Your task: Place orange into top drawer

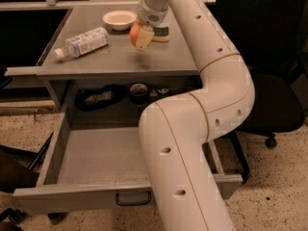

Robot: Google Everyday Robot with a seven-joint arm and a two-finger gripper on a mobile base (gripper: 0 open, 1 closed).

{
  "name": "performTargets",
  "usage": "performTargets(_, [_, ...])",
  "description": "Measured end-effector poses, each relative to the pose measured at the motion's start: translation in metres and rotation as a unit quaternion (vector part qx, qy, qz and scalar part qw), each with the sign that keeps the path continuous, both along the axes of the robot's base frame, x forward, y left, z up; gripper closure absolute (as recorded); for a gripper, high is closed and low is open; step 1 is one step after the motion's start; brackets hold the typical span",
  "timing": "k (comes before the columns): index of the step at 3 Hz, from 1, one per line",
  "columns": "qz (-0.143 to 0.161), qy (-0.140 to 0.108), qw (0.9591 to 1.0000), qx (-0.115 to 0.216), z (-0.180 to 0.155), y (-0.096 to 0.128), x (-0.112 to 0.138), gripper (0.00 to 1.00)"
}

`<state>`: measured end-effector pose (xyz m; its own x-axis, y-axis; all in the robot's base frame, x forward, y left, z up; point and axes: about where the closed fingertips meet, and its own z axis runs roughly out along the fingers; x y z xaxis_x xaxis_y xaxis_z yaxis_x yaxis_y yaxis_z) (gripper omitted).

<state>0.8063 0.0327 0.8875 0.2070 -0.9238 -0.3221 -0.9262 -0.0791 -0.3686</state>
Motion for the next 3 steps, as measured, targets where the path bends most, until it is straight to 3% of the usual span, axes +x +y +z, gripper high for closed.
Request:
performTargets(1, [-0.02,-0.024,0.9994,0.013,0.03,-0.02,-0.003,1.0])
performTargets(2, [-0.056,0.01,0.9981,0.024,0.0,-0.04,-0.007,1.0])
performTargets(3, [-0.062,0.005,0.9968,0.049,-0.022,-0.02,0.005,1.0])
